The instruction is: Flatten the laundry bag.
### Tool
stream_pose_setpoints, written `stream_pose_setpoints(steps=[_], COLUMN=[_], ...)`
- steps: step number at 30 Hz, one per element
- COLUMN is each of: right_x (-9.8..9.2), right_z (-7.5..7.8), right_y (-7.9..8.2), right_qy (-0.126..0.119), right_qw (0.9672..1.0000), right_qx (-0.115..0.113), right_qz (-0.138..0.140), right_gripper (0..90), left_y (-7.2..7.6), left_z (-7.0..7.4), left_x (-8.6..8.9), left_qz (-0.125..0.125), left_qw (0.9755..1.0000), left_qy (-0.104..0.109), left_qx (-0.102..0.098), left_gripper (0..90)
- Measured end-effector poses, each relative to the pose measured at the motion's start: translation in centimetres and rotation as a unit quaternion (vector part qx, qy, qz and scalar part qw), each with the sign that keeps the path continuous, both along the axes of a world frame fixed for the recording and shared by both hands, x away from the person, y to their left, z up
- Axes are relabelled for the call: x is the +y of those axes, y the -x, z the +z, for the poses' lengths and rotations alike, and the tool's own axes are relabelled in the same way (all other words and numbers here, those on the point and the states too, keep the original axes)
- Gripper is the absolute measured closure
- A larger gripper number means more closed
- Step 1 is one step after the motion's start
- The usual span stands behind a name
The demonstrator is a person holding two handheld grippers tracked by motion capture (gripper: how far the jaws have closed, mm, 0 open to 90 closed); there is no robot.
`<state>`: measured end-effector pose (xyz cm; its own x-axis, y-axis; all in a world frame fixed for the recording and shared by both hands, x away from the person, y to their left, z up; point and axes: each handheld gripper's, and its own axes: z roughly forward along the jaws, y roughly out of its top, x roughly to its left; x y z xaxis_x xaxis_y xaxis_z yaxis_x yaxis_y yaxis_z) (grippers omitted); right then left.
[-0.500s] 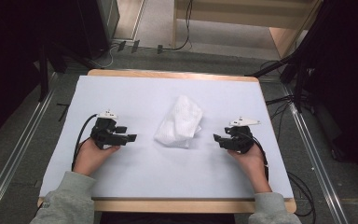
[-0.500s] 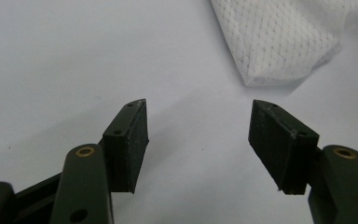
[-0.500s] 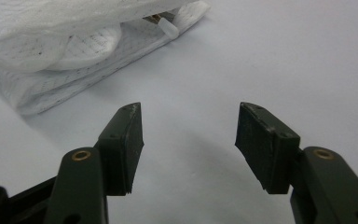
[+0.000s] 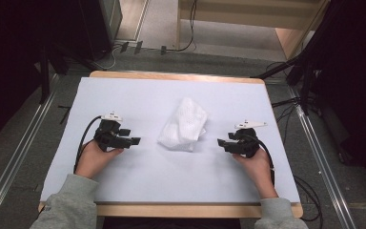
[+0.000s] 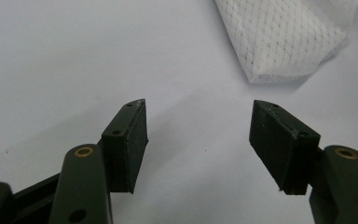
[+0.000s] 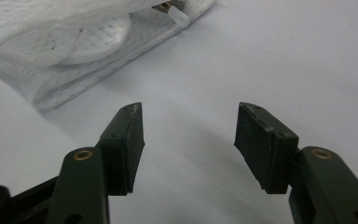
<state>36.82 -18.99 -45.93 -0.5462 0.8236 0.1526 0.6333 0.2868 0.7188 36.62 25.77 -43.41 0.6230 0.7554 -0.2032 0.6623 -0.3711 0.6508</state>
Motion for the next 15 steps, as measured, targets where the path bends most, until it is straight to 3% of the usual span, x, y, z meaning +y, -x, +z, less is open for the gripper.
stream_pose_setpoints(steps=[15], right_x=[0.18], right_z=[-0.07], right_y=[0.17], right_qy=[0.0], right_qw=[1.0], right_qx=[0.006], right_qz=[0.006], right_gripper=[43.3], left_y=[-0.02], left_z=[-0.01], left_x=[0.02], left_qz=[-0.002], left_qw=[1.0], left_qy=[-0.001], left_qx=[0.003], left_gripper=[37.9])
